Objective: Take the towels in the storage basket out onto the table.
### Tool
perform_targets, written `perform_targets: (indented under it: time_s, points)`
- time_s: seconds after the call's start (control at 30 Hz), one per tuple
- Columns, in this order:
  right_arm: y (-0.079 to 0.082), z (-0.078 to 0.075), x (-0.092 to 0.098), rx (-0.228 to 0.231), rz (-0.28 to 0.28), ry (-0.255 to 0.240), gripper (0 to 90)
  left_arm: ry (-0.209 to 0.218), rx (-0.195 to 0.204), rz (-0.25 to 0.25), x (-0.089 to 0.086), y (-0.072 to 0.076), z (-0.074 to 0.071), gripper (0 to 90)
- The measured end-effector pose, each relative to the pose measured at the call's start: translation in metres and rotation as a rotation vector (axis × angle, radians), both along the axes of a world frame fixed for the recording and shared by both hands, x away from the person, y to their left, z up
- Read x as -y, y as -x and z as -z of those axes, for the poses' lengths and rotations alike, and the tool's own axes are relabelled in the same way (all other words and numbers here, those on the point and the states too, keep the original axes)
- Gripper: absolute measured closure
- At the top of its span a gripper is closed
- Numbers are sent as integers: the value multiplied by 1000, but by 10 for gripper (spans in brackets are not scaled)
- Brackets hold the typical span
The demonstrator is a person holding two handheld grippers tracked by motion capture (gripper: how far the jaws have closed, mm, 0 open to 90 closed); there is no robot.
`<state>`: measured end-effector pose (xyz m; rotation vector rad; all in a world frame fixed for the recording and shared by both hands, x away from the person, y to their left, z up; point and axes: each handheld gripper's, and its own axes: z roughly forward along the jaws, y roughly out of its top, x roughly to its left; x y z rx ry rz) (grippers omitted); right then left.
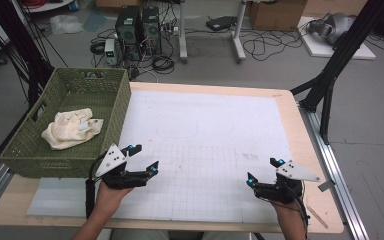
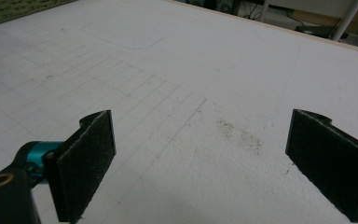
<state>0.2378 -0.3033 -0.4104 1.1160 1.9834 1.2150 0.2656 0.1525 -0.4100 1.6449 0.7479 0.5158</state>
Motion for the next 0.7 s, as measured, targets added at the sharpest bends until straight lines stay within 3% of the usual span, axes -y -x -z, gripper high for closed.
perform_targets:
  time_s: [0.33, 0.7]
  points:
    - [-1, 0, -2, 9, -13, 26, 75, 18, 6, -2, -9, -1, -24, 184]
    - [-2, 1, -6, 4, -21, 30, 75, 42, 18, -12, -40, -6, -55, 184]
